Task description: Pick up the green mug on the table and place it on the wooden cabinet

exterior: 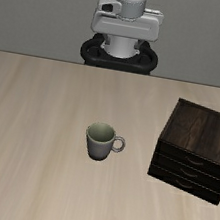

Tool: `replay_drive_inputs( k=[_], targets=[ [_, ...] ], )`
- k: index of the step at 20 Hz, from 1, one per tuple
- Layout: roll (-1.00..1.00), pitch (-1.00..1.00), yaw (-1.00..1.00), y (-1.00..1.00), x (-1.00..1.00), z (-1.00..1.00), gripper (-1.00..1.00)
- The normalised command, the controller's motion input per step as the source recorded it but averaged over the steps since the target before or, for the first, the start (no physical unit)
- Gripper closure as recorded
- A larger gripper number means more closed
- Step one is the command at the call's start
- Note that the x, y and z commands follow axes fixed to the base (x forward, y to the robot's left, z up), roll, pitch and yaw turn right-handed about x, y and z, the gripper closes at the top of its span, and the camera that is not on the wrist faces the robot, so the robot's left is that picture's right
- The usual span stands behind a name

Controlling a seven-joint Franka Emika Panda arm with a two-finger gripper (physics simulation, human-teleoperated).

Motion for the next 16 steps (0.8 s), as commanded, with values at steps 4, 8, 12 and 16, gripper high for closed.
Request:
replay_drive_inputs(
  k=[4, 8, 12, 16],
  targets=[
    [0.00, 0.00, 0.00, -1.00, 0.00, 0.00, -1.00],
    [0.00, 0.00, 0.00, -1.00, 0.00, 0.00, -1.00],
    [0.00, 0.00, 0.00, 0.00, 1.00, 0.00, -1.00],
    [0.00, 0.00, 0.00, 0.00, 1.00, 0.00, -1.00]
  ],
)
